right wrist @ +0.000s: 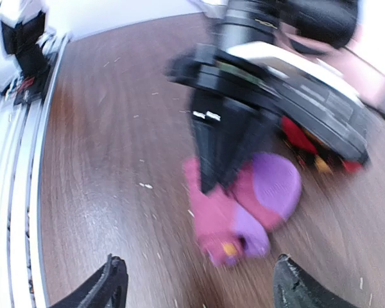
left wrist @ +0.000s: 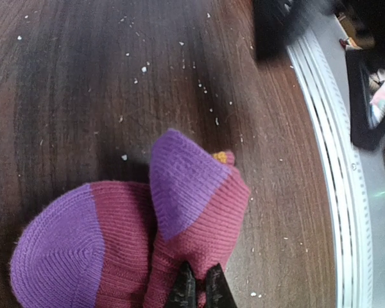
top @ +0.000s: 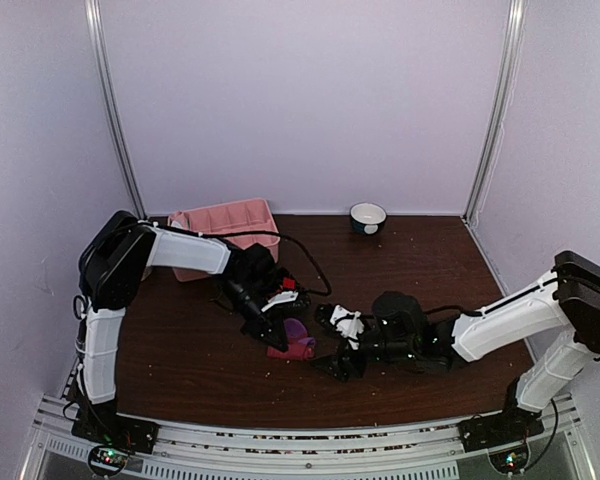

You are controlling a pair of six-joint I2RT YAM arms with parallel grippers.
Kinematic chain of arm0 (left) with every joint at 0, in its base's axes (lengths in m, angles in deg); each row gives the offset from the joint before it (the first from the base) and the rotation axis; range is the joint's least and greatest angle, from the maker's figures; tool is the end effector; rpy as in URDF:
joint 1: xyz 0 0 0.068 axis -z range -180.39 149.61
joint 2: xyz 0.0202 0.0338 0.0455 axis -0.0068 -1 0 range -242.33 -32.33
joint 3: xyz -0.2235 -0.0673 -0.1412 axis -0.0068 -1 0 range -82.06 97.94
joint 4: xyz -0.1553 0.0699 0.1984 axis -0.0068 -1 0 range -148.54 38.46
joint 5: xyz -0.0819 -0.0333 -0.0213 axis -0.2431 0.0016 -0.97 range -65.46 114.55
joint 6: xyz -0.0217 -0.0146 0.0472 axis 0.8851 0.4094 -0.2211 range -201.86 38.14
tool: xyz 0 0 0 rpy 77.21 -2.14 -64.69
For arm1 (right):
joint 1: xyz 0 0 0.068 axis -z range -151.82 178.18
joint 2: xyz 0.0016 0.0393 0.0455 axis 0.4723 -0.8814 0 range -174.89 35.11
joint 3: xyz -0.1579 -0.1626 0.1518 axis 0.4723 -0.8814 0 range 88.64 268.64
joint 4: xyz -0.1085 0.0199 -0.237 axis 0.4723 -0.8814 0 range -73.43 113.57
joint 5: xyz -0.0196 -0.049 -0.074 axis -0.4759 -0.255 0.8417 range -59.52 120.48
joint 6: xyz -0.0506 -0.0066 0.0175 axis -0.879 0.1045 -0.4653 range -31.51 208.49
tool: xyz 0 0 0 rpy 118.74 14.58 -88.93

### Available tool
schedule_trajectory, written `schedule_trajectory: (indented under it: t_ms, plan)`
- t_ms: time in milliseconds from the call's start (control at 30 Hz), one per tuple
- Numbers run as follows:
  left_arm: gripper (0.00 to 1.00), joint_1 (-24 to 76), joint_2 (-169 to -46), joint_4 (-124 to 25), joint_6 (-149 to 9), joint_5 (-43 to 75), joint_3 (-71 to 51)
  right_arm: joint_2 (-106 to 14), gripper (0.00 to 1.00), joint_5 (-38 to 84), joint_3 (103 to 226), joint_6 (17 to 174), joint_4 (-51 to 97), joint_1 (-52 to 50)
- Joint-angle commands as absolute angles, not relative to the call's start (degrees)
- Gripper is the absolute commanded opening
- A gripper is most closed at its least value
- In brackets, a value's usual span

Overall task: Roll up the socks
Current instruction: Roll the sock at the center of the board.

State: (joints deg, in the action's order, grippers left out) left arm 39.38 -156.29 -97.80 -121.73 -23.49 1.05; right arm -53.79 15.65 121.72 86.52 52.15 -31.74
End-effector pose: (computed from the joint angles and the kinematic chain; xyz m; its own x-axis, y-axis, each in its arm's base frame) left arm 0.2882 -0.2741 0.1198 -0.2965 0.8045 -0.5147 0.8425 -0.0334 -0.5376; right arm 0.1417 0.2629 0.1588 -0.1965 -0.4057 -0.8926 -0.9579 0.2738 0.0864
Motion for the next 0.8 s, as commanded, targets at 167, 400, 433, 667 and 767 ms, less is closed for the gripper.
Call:
schedule_trajectory:
  t_ms: [167, 400, 433, 667, 767]
  plan:
    - [0.0, 38.3, -160.8, -104.6, -122.1, -20.8, 2.5, -64.4, 0.71, 15.3, 134.0, 65.3, 42.5, -34.9]
    - [0.0, 38.3, -161.8, -106.7, -123.5, -21.9, 3.9, -70.3, 0.61, 17.9, 139.3, 58.6, 38.8, -34.8]
    - [0.0, 38.2, -161.9, -106.8, -123.6, -22.0, 4.0, -70.8, 0.6, 18.5, 139.6, 58.1, 38.8, -34.7]
    - [0.0, 38.2, -162.7, -108.4, -124.7, -22.7, 4.9, -73.0, 0.55, 25.9, 139.4, 56.1, 43.1, -34.4]
    - [0.0, 38.2, -163.1, -108.9, -125.1, -23.0, 5.3, -73.8, 0.54, 28.4, 139.3, 55.8, 43.8, -34.3]
